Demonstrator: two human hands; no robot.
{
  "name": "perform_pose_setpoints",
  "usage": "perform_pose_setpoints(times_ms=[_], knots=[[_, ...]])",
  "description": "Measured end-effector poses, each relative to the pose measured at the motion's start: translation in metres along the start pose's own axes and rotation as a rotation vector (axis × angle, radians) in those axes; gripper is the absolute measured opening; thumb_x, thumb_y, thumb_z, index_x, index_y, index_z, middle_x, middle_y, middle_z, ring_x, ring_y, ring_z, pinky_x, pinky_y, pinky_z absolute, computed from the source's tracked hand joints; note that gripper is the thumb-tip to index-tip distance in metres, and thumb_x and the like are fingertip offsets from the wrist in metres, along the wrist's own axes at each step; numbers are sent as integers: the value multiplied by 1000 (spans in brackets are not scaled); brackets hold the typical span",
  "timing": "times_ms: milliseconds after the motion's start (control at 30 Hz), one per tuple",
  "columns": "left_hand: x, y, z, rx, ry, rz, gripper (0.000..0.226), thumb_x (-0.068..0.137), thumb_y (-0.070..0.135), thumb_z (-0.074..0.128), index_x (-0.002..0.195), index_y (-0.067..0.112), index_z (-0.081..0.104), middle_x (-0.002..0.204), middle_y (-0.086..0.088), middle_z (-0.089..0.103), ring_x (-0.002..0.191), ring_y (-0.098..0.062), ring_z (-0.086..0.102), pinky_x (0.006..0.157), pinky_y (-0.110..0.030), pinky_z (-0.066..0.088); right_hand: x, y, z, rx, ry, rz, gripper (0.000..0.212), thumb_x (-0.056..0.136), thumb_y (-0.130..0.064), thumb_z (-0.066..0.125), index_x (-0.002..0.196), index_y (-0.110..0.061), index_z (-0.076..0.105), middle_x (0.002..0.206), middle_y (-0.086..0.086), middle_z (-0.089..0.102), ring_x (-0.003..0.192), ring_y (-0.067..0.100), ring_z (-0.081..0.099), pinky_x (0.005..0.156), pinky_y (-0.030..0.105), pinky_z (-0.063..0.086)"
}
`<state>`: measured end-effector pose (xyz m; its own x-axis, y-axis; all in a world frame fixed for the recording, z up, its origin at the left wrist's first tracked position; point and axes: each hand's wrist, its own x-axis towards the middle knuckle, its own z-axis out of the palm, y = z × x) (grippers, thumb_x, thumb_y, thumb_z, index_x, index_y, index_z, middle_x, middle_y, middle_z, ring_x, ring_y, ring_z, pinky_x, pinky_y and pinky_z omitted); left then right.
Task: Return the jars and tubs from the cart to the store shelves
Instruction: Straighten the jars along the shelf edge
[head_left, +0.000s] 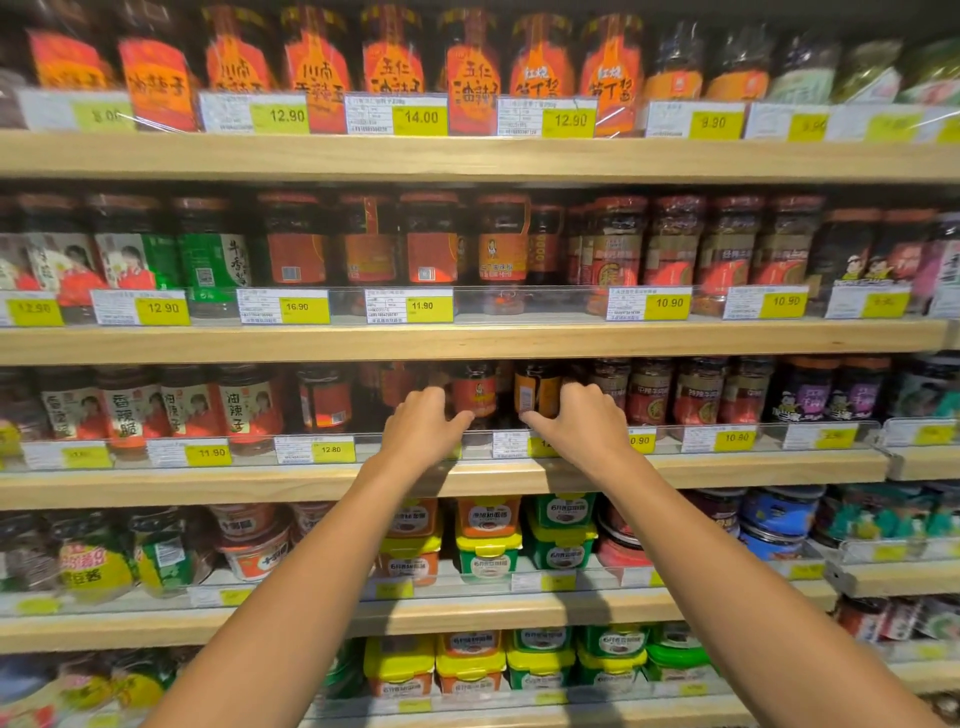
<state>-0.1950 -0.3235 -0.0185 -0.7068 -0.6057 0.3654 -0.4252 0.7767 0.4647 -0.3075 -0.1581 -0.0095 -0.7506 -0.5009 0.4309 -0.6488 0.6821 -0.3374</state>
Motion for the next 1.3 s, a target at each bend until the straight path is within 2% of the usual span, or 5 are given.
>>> perform_pose_setpoints(times_ms=[133, 400, 700, 1033, 1300], knots=[[-27, -17, -18, 27, 96, 137, 49, 93, 54, 56, 131, 22, 52, 128, 2, 64, 116, -23, 62, 90, -46, 54, -19, 8, -12, -43, -20, -68, 67, 89, -68, 56, 121, -9, 59, 104, 9, 68, 102, 34, 65, 75, 41, 52], [-79, -80, -64, 227, 296, 423, 46, 95, 48, 53, 134, 23, 58, 133, 7, 61, 125, -14, 54, 100, -32, 47, -63, -13, -28, 17, 98, -380, 68, 93, -62, 54, 151, -29, 40, 145, -9, 54, 131, 14, 53, 97, 36, 53], [-91, -128, -92, 324, 268, 394, 51, 97, 55, 41, 138, 29, 55, 140, 4, 53, 132, -19, 47, 103, -40, 48, -69, -74, 15, 45, 66, -610, 66, 96, -61, 49, 152, -27, 39, 155, -9, 42, 143, 11, 37, 115, 33, 37], [-72, -142, -90, 330, 165, 238, 53, 98, 58, 40, 145, 34, 44, 145, 0, 44, 133, -22, 44, 101, -39, 45, -38, -121, 47, 52, -133, -399, 71, 94, -63, 51, 151, -22, 38, 152, 3, 42, 139, 24, 41, 108, 43, 43], [-41, -137, -90, 165, 215, 63, 57, 94, 49, 58, 130, 8, 42, 123, -13, 62, 111, -35, 62, 78, -40, 49, -8, -158, 59, 106, -152, -109, 42, 94, -52, 59, 88, -10, 57, 101, 16, 66, 101, 40, 62, 80, 42, 51]])
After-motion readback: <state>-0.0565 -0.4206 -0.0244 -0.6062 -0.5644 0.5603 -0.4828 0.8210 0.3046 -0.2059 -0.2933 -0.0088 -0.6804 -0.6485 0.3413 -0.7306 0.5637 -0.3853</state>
